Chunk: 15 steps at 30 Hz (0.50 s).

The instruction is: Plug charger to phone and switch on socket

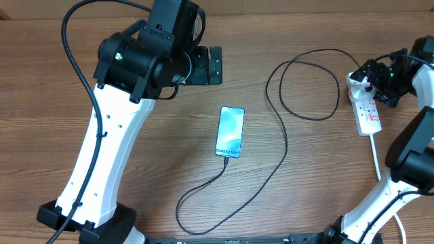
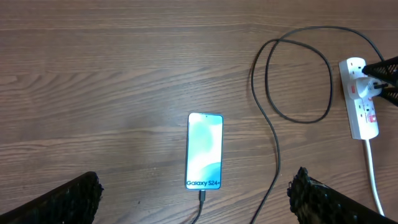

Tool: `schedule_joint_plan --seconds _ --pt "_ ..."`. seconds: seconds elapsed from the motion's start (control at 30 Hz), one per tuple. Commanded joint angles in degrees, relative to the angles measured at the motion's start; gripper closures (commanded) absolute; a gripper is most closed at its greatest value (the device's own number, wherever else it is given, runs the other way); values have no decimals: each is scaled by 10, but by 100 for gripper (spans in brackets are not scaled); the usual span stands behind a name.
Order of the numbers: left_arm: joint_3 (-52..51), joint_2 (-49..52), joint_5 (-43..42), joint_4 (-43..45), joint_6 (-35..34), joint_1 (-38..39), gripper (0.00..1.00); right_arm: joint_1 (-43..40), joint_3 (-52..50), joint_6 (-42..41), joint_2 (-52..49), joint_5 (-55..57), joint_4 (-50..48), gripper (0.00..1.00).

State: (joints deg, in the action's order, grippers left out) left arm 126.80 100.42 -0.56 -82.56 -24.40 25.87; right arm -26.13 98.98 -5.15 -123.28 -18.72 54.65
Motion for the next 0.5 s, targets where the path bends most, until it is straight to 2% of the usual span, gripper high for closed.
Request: schedule_joint_plan --seconds 0.0,0.47 --pt "0 2 10 0 6 0 0 3 -4 7 -10 3 -6 0" --pt "0 2 10 0 6 0 0 3 -4 5 -22 41 -9 0"
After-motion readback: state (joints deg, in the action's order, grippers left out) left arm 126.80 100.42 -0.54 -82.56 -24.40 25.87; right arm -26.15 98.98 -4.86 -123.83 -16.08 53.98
